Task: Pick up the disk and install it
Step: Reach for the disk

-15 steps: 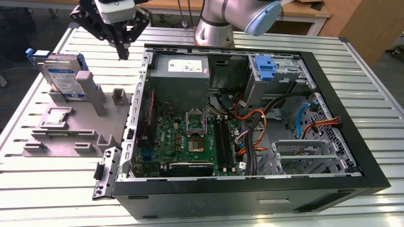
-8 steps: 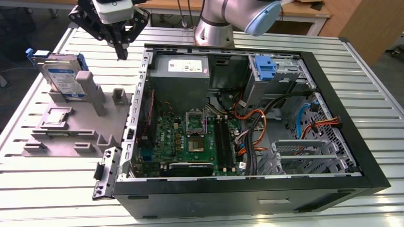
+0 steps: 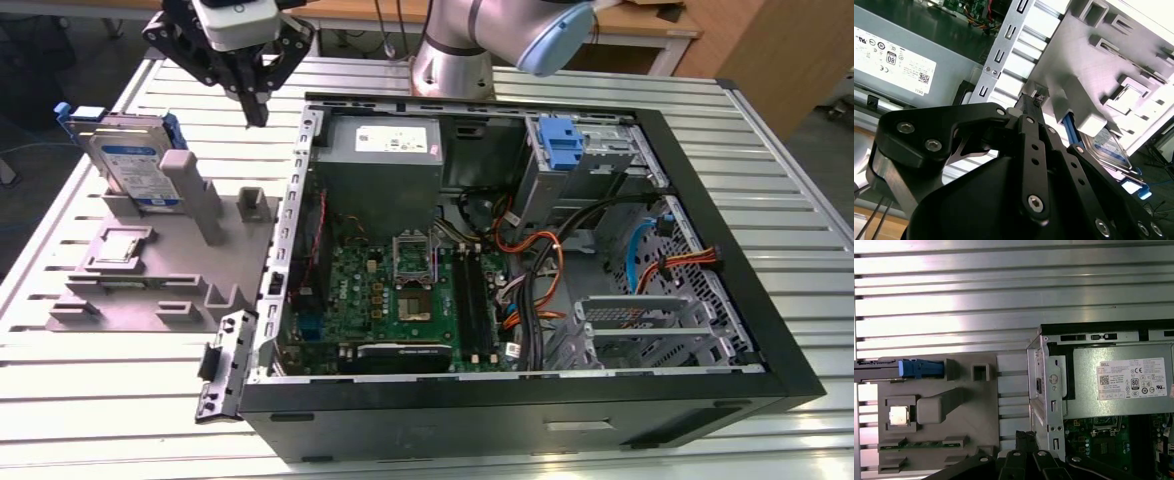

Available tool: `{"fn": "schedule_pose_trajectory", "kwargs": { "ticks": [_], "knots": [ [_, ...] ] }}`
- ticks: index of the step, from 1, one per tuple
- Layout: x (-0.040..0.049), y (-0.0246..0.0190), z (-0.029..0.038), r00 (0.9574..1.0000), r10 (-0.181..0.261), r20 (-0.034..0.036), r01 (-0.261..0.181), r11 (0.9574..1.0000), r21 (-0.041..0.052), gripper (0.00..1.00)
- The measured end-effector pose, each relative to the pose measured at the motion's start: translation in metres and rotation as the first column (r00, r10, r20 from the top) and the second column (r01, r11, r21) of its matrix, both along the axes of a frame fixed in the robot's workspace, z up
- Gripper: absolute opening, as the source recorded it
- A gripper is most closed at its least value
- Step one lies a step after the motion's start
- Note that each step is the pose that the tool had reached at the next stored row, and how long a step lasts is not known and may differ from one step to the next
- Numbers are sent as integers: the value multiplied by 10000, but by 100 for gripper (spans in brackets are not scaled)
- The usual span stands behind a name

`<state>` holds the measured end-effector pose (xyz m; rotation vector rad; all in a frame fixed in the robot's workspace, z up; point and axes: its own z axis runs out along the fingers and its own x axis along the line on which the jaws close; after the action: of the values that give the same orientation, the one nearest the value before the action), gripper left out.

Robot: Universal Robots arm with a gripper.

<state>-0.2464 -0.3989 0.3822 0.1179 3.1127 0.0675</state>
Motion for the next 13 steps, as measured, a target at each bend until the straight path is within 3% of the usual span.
{"fn": "schedule_pose_trajectory", "kwargs": {
  "ticks": [13],
  "knots": [
    [-31, 0, -8, 10000, 0, -1, 0, 10000, 1, 10]
  ]
}}
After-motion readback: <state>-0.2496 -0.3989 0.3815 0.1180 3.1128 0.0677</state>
